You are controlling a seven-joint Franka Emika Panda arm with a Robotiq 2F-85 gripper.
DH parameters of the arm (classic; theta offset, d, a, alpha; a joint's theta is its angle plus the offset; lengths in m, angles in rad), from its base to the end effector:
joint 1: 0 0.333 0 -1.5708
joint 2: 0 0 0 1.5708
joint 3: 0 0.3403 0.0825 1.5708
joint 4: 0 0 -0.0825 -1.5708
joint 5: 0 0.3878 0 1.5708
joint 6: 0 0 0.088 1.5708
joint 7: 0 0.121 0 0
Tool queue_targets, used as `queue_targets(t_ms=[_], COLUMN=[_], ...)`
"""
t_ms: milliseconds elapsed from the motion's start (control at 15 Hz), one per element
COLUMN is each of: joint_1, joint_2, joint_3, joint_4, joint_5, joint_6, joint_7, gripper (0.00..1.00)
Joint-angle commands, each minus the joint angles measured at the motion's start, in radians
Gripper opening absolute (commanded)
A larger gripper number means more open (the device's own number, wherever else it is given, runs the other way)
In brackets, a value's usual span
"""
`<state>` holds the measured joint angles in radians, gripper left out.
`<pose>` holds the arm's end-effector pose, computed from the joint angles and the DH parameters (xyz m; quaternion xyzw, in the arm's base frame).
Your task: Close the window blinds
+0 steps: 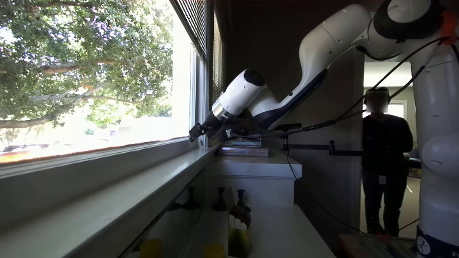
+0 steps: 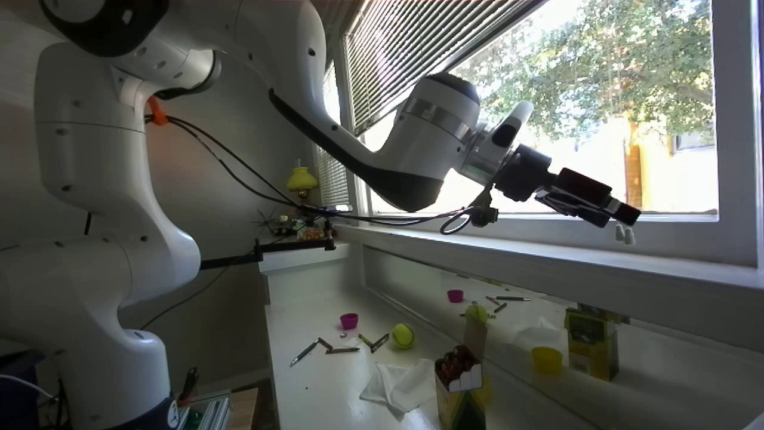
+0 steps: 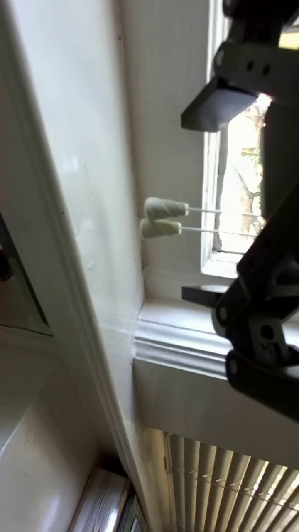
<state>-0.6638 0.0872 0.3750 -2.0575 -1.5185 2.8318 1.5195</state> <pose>0.5894 -0.1310 0.4536 0.8513 -0.2072 0.4443 0.1871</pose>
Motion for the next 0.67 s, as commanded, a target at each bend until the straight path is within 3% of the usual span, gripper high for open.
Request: queue_targets(t_ms=[0,600], joint_1=[0.005,0.009], joint_2=[-0.015,-0.028], joint_3=[0.000,0.009], joint_4=[-0.006,-0.029], joint_5=[-0.039,-0.023], joint_6=[-0.043,-0.059], joint_7=[0.042,0.030], gripper=[0.94,0.90])
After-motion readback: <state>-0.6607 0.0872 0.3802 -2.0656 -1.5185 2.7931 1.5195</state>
